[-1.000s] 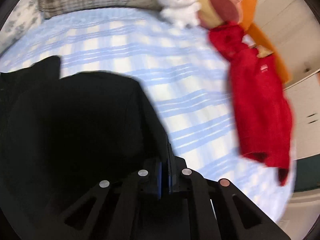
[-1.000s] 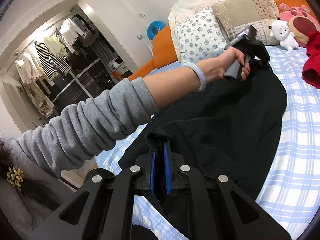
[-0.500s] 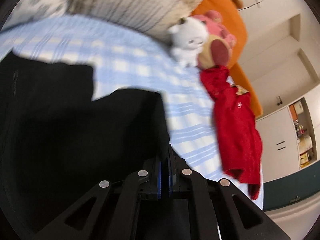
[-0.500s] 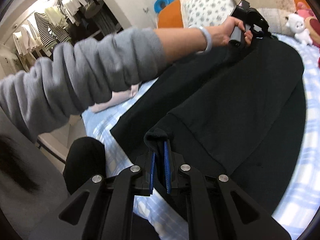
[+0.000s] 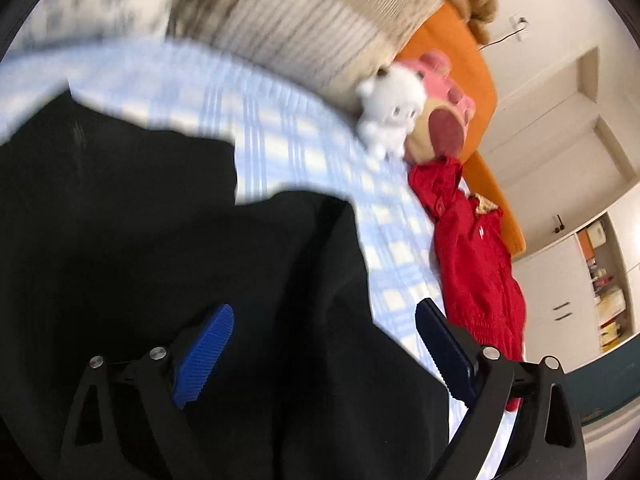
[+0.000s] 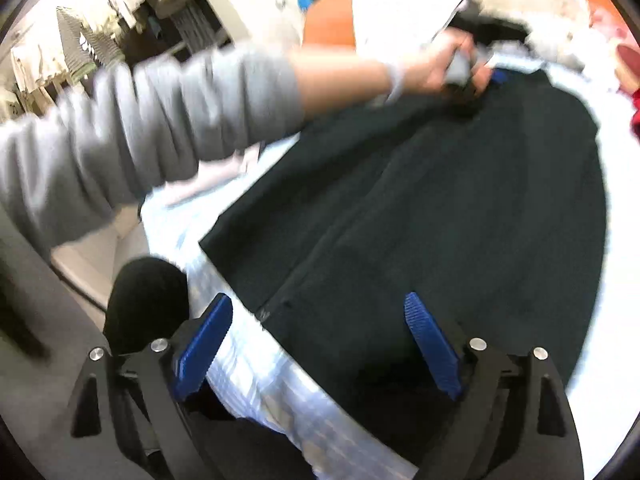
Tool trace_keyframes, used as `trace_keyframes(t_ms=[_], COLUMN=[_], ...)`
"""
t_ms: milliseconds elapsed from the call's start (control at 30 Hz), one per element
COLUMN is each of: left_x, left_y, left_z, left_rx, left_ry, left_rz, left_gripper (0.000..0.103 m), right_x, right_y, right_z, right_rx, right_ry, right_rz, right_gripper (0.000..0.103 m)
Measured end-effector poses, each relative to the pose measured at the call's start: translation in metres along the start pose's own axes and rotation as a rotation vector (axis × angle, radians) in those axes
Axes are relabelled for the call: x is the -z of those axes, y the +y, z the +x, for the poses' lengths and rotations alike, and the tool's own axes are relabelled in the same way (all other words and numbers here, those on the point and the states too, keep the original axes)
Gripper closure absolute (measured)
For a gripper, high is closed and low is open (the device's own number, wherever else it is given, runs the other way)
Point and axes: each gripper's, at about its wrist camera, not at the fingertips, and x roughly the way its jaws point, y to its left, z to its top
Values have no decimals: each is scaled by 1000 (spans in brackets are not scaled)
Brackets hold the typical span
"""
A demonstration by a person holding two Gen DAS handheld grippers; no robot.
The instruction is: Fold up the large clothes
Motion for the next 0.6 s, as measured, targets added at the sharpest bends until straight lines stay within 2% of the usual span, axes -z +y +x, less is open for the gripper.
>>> trace_keyframes(t_ms=[67,133,200,267,367,433,467,500,567,600], left_x=[-8,-19,-28,-32,-33,-32,-31,-31,-28,-27], left_y=[-3,-8,-19,-27,-32,-34,-35,-36,-39,-40], left_z=[-5,-1,6,17,42,56,60,63,74,77], left_rx=[15,0,-18,-29,-71,-79,-76,-77,-99,-102], left_ry=[-16,-15,-19,-6,37,44,46,50,70,84], left_rz=[-16,-31,3,19,27,27,24,28,59,67], left_gripper=[10,10,10,10,10,20,20,20,28,41], right_x=[-14,-34,-50,-75,-98,-110,-114,-119,-128,-131], right_y=[-19,-57,-99,-163,-235,-275,-285,-294,-303,-305], right_z=[-24,-40,-44,-40,-24,-7,-3,4,18,23], right_rx=[54,154,214,210,228,275,286,277,255,235], right_ry=[-78,-159,-200,-221,-226,-201,-191,-185,-179,-181], right_rz=[23,71,136,257,402,468,481,493,493,485], right_gripper=[10,10,10,23,27,30,30,30,33,38])
